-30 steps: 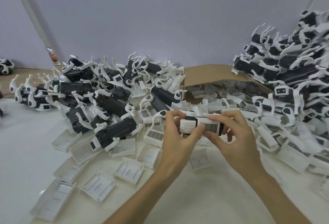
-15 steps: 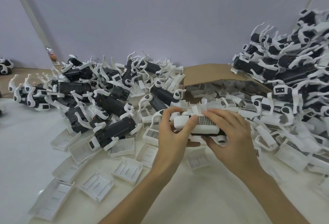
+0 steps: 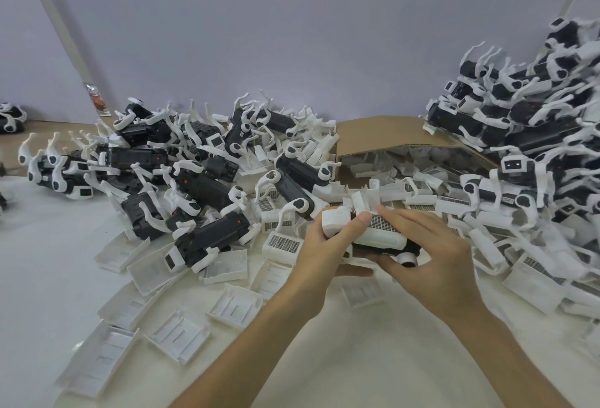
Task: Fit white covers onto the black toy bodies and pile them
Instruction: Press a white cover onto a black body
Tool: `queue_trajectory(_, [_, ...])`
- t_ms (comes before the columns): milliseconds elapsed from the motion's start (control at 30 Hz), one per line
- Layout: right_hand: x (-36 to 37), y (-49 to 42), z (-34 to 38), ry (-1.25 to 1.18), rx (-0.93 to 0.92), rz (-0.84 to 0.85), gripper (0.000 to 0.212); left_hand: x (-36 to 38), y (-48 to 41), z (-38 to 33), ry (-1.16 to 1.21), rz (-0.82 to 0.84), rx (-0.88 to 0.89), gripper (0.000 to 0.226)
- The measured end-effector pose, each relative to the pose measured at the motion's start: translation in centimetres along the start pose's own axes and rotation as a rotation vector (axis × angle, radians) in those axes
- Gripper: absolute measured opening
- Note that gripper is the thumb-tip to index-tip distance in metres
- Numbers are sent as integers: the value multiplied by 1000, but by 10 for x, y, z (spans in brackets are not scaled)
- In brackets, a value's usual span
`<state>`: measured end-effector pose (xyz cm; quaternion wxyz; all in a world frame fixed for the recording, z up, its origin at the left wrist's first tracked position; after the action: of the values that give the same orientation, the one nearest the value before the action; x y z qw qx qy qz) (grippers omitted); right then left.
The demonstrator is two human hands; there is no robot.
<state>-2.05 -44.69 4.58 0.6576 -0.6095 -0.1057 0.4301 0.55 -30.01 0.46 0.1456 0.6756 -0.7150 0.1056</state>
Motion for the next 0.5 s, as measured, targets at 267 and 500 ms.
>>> queue_trajectory(267, [6, 2, -13, -256, 384, 109, 54, -4, -3, -2, -14, -20, 92, 41])
queue_trajectory(500, [18, 13, -30, -757, 832, 177, 61, -2, 0, -12, -3, 72, 178, 44])
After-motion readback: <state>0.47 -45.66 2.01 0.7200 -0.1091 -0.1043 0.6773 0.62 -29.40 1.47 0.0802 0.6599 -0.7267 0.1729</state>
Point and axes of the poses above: each hand's wrist, its own y-axis away from the middle knuckle, its own x-axis out of the palm, z = x × y, the point moved 6 cm from there along -y, towards the middle knuckle, and after that the axes turned 9 degrees about -z, right-handed, at the moved point
